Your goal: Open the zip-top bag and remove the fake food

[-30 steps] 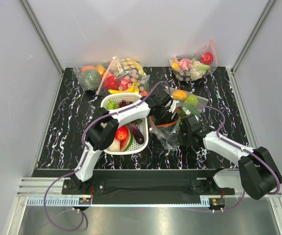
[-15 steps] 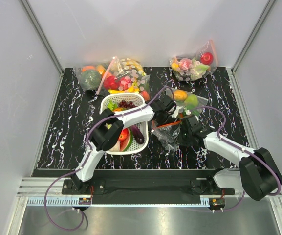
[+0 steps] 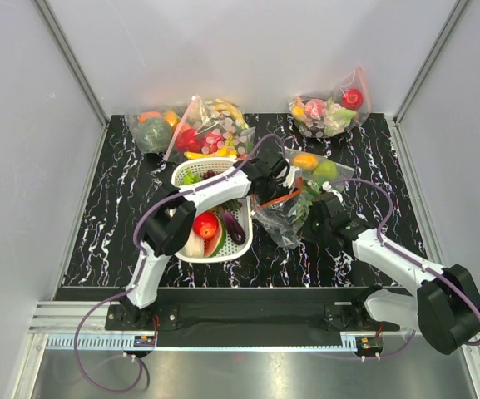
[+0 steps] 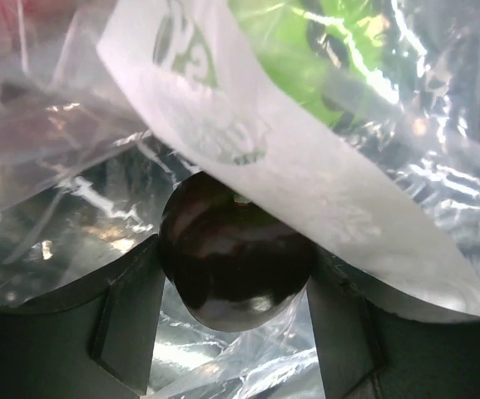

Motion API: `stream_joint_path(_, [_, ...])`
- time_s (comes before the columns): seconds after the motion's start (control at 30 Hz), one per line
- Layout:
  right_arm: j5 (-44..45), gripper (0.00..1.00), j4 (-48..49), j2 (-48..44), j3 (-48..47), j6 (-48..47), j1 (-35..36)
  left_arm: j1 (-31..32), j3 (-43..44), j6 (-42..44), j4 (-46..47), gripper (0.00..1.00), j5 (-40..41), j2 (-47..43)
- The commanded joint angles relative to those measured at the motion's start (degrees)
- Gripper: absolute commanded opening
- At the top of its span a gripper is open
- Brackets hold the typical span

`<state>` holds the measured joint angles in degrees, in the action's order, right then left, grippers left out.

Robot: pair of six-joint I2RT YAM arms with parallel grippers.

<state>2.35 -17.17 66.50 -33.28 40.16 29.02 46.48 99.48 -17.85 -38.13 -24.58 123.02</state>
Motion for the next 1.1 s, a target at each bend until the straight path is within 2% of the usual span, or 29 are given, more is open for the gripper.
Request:
stream_joint_path(0.0, [3.7,0.0,-5.4,-0.1,1.3,0.4,0.3,-2.8,-0.3,0.5,-0.1,0.59,-0.8,-5.5])
stream_joint_path(0.33, [3.5,0.0,-5.0,0.8,1.0,0.4,0.2,-3.9,-3.3,-2.1,3.5,0.63,-3.4,-5.1])
stream_joint_path(0.47, [3.9,0.0,-5.4,0.4,1.2,0.5,0.2,-4.5,-2.5,-0.3,1.0,0.64,-2.2,-6.7])
stream_joint_path(0.9, [4.0,0.0,-5.8,0.9,1.0,0.6,0.1,-7.5,-2.7,2.1,-3.7,0.65,-5.9,-17.4])
stream_joint_path(1.07, [4.2,0.0,-6.6,0.0,0.9,0.6,0.2,-8.8,-3.2,4.7,-7.4,0.65,-4.4,-20.4])
